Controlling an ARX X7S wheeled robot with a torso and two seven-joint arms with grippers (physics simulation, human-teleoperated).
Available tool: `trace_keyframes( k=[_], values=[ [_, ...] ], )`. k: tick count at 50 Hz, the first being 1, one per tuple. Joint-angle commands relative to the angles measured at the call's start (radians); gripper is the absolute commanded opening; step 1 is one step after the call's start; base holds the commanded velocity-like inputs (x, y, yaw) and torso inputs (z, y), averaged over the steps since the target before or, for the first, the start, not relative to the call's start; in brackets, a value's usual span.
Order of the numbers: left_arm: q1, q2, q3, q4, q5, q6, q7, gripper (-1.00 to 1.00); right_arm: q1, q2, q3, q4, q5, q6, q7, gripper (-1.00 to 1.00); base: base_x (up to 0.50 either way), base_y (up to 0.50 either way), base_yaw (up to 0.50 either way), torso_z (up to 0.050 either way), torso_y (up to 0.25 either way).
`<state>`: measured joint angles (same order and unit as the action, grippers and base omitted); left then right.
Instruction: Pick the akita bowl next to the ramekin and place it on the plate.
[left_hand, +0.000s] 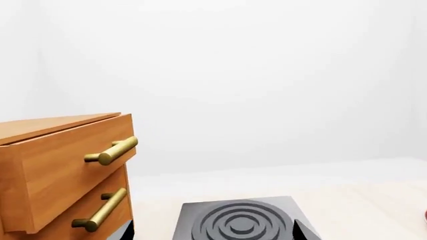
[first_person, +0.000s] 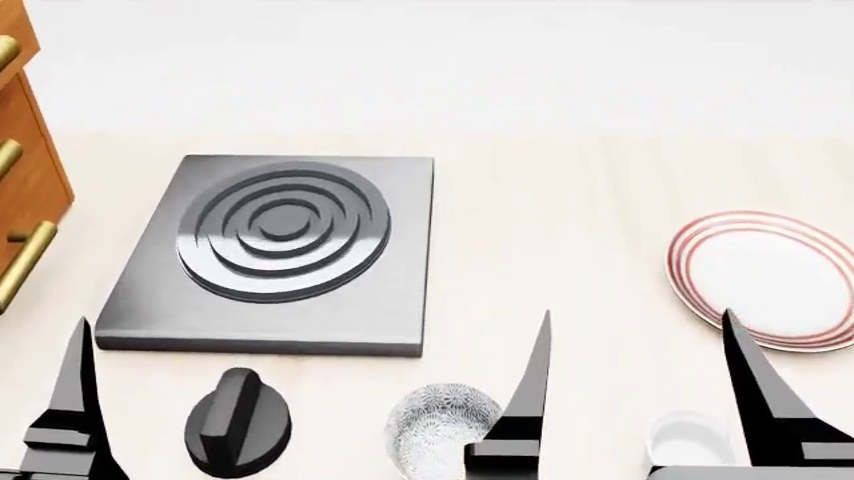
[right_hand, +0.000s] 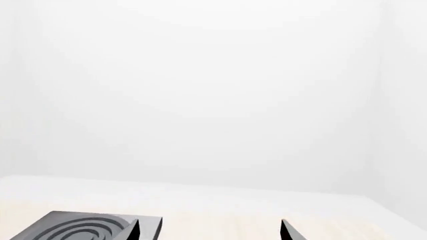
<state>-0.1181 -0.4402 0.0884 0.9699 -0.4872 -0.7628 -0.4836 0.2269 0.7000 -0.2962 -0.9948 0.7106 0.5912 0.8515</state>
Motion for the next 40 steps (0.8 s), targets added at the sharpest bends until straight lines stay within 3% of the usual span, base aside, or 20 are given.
trace_keyframes(
  k=[1,40],
  values=[
    [-0.004,-0.013,0.007,-0.002,-0.01,0.007,-0.017,1.0,0.001,0.009,-0.003,0.0,0.004,-0.006,0.008,1.0,0.12,0.0,0.0,0.0,0.0],
    [-0.017,-0.052,0.029,-0.011,-0.046,0.03,-0.062,1.0,0.033,0.024,-0.021,0.008,0.029,-0.014,0.025,1.0,0.12,0.0,0.0,0.0,0.0]
  ],
)
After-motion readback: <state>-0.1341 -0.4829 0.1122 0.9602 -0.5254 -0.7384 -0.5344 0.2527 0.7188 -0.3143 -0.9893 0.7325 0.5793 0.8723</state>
